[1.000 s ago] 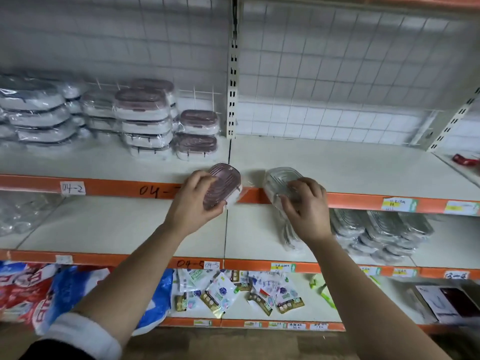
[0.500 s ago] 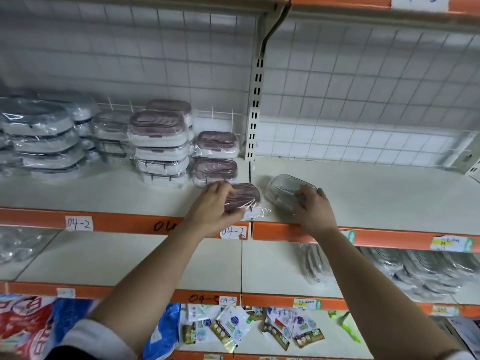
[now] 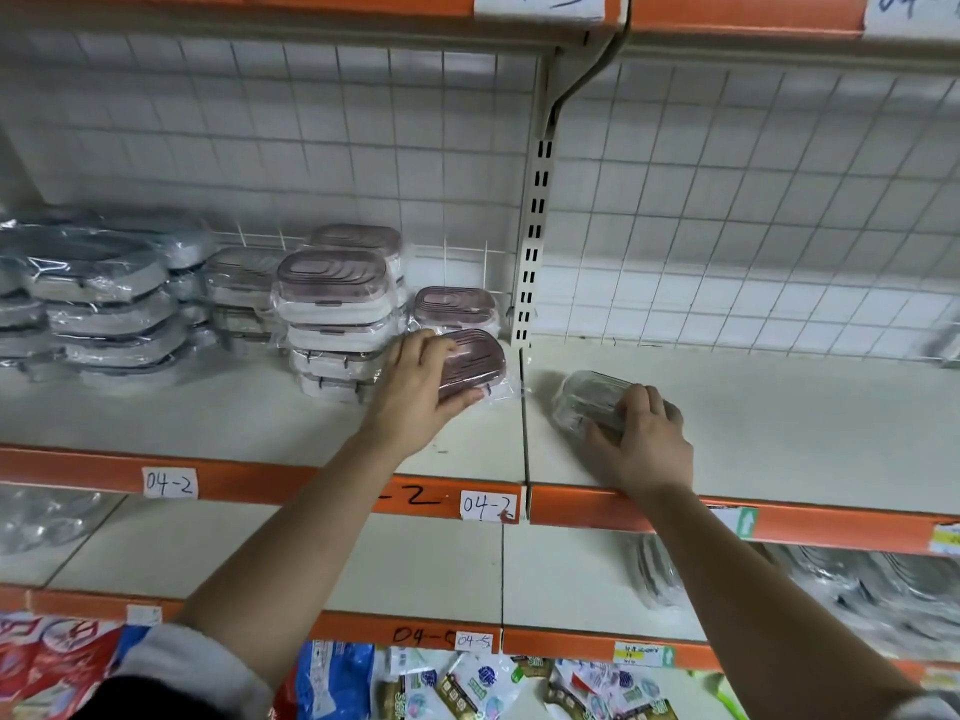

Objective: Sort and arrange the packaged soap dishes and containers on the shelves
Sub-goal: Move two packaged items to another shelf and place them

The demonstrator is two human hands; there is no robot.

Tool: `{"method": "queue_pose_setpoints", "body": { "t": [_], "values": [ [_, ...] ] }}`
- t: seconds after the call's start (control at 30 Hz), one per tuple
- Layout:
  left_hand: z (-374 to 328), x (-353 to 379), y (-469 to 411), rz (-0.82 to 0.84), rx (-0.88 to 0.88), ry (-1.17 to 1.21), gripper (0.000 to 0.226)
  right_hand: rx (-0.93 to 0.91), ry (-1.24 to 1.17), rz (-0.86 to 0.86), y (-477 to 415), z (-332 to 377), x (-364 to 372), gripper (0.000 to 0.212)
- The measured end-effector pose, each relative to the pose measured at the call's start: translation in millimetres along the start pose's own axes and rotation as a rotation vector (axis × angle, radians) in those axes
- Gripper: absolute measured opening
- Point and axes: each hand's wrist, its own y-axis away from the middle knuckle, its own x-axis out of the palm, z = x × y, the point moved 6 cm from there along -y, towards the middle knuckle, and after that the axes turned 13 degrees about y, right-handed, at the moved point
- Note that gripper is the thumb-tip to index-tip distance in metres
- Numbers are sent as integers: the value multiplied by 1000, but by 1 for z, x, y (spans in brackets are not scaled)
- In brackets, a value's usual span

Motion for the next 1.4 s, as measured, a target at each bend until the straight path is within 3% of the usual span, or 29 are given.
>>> {"method": "queue_pose_setpoints", "body": {
  "t": [0.2,0.53,0.67,0.8,0.97,1.23,1.4],
  "values": [
    [12,12,-22,142,-53,-106,60,-22,-41,-33,1,-2,2,37],
    [8,12,-31,49,-119,-144,47,-56,-2,-99,-3,-3,8,28],
    [-28,19,1,-115,54,-77,38,-71,72,-172,-2,-1,4,26],
    [-45,34,30,-165,213,-2,26,-129,19,-85,-8,1,7,35],
    [-45,37,31,-148,232,18,15,-108,-54,-64,-21,11,4,37],
    [-43,45,34,-117,253,-67,14,-199,186,-10,-54,45,26,39],
    [-45,49,30,-100,240,-88,15,-188,204,24,-72,60,38,41]
  ]
}}
